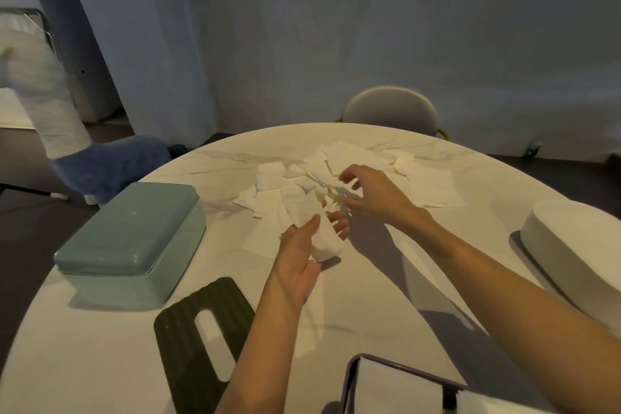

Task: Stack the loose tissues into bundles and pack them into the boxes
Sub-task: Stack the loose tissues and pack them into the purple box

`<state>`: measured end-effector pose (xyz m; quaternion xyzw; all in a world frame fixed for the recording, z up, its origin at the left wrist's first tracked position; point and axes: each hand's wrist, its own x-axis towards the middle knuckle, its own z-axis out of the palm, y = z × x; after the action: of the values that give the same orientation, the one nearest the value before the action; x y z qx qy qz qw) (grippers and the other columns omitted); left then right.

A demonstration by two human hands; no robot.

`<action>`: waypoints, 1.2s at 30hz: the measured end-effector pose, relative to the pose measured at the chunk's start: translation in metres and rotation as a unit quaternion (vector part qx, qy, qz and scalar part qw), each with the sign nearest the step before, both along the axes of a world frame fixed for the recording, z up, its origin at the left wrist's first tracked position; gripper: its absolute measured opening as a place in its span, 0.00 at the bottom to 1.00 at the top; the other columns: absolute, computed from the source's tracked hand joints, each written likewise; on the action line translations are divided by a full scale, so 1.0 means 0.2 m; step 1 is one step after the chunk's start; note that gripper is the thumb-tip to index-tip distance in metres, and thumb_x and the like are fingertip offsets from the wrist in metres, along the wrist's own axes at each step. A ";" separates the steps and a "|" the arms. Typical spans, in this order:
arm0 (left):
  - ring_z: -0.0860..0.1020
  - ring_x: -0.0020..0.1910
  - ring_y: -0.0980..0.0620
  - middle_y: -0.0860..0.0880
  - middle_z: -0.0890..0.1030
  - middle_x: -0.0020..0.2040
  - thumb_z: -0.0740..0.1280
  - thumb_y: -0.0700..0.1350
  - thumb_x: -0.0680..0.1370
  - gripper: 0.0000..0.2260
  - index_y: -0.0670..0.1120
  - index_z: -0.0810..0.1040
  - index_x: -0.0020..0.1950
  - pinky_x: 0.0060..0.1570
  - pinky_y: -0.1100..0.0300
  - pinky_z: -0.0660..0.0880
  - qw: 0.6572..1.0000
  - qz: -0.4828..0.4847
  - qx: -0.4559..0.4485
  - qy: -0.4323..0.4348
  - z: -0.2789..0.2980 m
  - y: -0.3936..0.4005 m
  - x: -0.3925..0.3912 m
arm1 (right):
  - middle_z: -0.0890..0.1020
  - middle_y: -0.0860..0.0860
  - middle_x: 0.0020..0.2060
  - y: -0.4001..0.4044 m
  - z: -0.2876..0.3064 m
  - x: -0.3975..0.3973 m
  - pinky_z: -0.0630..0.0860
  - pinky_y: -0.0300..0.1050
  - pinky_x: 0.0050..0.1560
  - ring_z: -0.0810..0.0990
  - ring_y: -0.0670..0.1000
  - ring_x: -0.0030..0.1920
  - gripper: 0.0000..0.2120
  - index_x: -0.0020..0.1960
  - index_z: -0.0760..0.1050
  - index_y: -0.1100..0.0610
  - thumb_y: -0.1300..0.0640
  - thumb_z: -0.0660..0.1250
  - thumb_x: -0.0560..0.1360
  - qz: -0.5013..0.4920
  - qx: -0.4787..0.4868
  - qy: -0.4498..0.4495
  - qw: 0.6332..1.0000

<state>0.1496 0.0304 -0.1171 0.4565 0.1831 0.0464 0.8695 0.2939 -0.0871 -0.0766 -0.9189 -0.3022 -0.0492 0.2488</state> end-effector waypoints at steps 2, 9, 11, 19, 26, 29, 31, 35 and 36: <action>0.84 0.58 0.46 0.45 0.86 0.57 0.62 0.50 0.85 0.14 0.46 0.81 0.66 0.51 0.51 0.77 1.000 -0.012 0.000 -0.003 0.01 0.01 0.00 | 0.77 0.49 0.68 0.06 -0.02 0.07 0.75 0.48 0.65 0.77 0.52 0.61 0.23 0.69 0.72 0.49 0.49 0.73 0.77 -0.007 -0.070 -0.035 0.997; 0.84 0.56 0.46 0.42 0.86 0.56 0.63 0.50 0.84 0.14 0.42 0.83 0.57 0.72 0.42 0.69 0.996 -0.032 -0.078 0.003 -0.03 0.08 0.05 | 0.81 0.49 0.64 0.14 -0.04 0.18 0.74 0.44 0.60 0.79 0.53 0.56 0.15 0.66 0.80 0.48 0.57 0.69 0.80 -0.030 -0.025 -0.020 0.999; 0.84 0.56 0.46 0.42 0.86 0.58 0.64 0.51 0.84 0.15 0.42 0.82 0.60 0.73 0.41 0.68 0.996 -0.037 -0.077 -0.004 -0.04 0.09 0.05 | 0.82 0.51 0.63 0.11 -0.03 0.19 0.75 0.43 0.58 0.80 0.53 0.55 0.15 0.66 0.81 0.51 0.58 0.68 0.81 -0.028 -0.013 0.000 1.000; 0.84 0.53 0.45 0.42 0.86 0.58 0.62 0.65 0.80 0.26 0.45 0.83 0.61 0.61 0.47 0.75 0.997 -0.060 -0.042 0.017 0.00 0.08 0.00 | 0.82 0.49 0.56 0.04 0.09 0.11 0.75 0.43 0.55 0.79 0.48 0.51 0.13 0.61 0.80 0.53 0.48 0.65 0.82 -0.055 0.151 0.025 0.987; 0.84 0.47 0.42 0.39 0.86 0.52 0.59 0.63 0.82 0.28 0.42 0.88 0.51 0.62 0.44 0.73 0.990 -0.088 -0.108 0.010 0.02 0.05 0.02 | 0.84 0.43 0.51 -0.21 0.36 -0.22 0.81 0.38 0.49 0.82 0.47 0.56 0.12 0.58 0.80 0.48 0.47 0.68 0.76 0.148 0.303 0.232 0.912; 0.84 0.48 0.41 0.38 0.85 0.52 0.60 0.57 0.85 0.22 0.40 0.79 0.65 0.55 0.46 0.77 0.986 -0.118 -0.113 -0.027 0.03 0.03 0.01 | 0.84 0.45 0.52 -0.28 0.38 -0.30 0.81 0.40 0.54 0.83 0.48 0.56 0.14 0.59 0.81 0.51 0.51 0.67 0.74 0.231 0.249 0.297 0.892; 0.84 0.49 0.41 0.39 0.85 0.54 0.59 0.56 0.85 0.21 0.41 0.80 0.64 0.57 0.45 0.79 0.982 -0.153 -0.097 -0.045 0.04 0.00 -0.01 | 0.84 0.43 0.52 -0.28 0.34 -0.31 0.80 0.38 0.55 0.82 0.47 0.57 0.14 0.59 0.80 0.50 0.48 0.68 0.76 0.233 0.160 0.270 0.920; 0.82 0.52 0.37 0.35 0.81 0.58 0.61 0.65 0.81 0.31 0.40 0.81 0.67 0.61 0.38 0.77 0.963 -0.227 -0.131 -0.065 0.06 -0.04 -0.02 | 0.80 0.38 0.53 -0.23 0.27 -0.25 0.77 0.30 0.49 0.80 0.44 0.54 0.14 0.59 0.76 0.45 0.42 0.69 0.76 0.159 0.004 0.158 0.974; 0.81 0.52 0.38 0.34 0.80 0.59 0.61 0.70 0.79 0.35 0.42 0.78 0.71 0.60 0.40 0.77 0.962 -0.232 -0.132 -0.060 0.07 -0.04 -0.01 | 0.79 0.37 0.52 -0.22 0.26 -0.24 0.77 0.30 0.48 0.80 0.43 0.53 0.14 0.59 0.75 0.45 0.42 0.70 0.76 0.149 -0.007 0.137 0.979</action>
<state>0.1469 0.0223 -0.1041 0.3639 0.0240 -0.1535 0.9184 0.2449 -0.1312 -0.0254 -0.8635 -0.3988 0.1173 0.2857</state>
